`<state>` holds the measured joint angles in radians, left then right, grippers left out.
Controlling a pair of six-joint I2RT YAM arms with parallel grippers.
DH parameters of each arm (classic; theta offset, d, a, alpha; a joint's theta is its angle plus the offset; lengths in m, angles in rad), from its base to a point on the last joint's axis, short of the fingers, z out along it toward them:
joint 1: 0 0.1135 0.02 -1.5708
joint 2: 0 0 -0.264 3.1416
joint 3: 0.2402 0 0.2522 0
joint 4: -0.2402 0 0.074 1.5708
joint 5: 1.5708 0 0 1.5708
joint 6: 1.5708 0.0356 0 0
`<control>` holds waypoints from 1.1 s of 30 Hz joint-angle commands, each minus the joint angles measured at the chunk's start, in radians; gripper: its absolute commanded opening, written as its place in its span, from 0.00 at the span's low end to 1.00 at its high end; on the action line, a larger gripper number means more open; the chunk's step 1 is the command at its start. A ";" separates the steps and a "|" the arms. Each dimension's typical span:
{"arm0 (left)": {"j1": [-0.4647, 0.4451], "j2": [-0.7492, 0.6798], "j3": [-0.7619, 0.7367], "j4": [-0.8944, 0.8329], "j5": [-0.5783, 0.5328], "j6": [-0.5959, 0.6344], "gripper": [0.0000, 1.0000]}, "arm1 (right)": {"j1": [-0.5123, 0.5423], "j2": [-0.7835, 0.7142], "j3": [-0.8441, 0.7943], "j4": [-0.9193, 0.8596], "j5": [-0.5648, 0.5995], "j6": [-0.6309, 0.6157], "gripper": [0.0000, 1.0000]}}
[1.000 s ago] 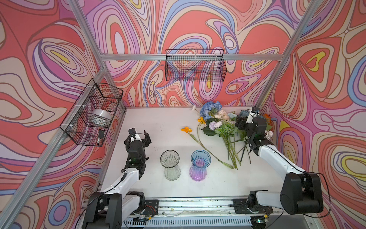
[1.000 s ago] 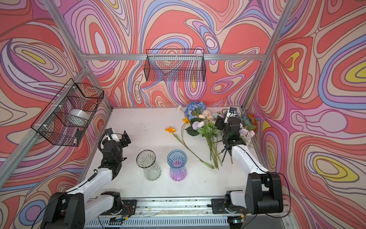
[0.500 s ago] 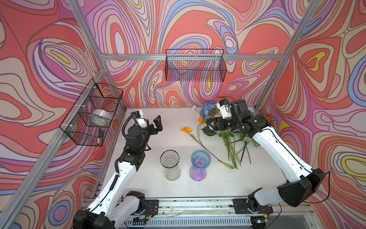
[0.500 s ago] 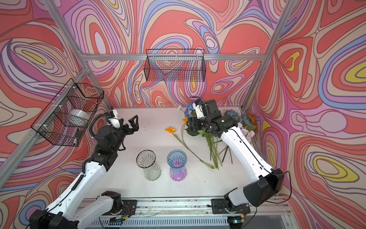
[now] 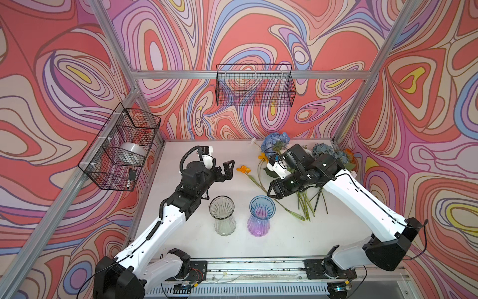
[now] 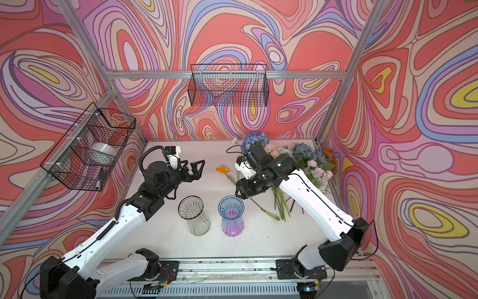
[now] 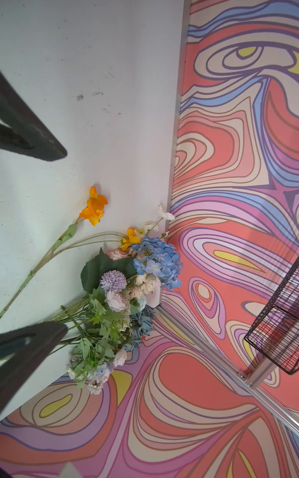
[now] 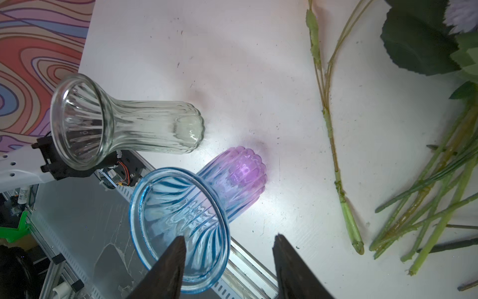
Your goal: Arrange the flowers into the vase
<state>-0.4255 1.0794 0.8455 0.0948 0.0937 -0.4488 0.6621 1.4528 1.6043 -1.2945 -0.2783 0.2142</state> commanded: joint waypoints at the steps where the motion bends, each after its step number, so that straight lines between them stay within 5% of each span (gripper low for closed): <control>1: -0.002 -0.010 0.006 -0.018 -0.016 -0.027 1.00 | 0.013 0.013 -0.018 0.000 -0.004 0.006 0.53; 12: -0.002 -0.145 -0.120 -0.011 -0.216 -0.027 1.00 | 0.033 0.057 -0.075 0.057 -0.064 -0.012 0.37; 22: -0.001 -0.206 -0.185 -0.010 -0.330 -0.048 1.00 | 0.036 0.095 -0.045 0.083 -0.065 -0.043 0.07; 33: -0.001 -0.273 -0.210 -0.061 -0.389 -0.034 1.00 | 0.033 0.261 0.145 0.114 0.090 -0.118 0.00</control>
<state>-0.4255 0.8391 0.6460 0.0723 -0.2562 -0.4828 0.6968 1.6764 1.7081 -1.2343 -0.2726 0.1345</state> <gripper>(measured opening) 0.999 0.108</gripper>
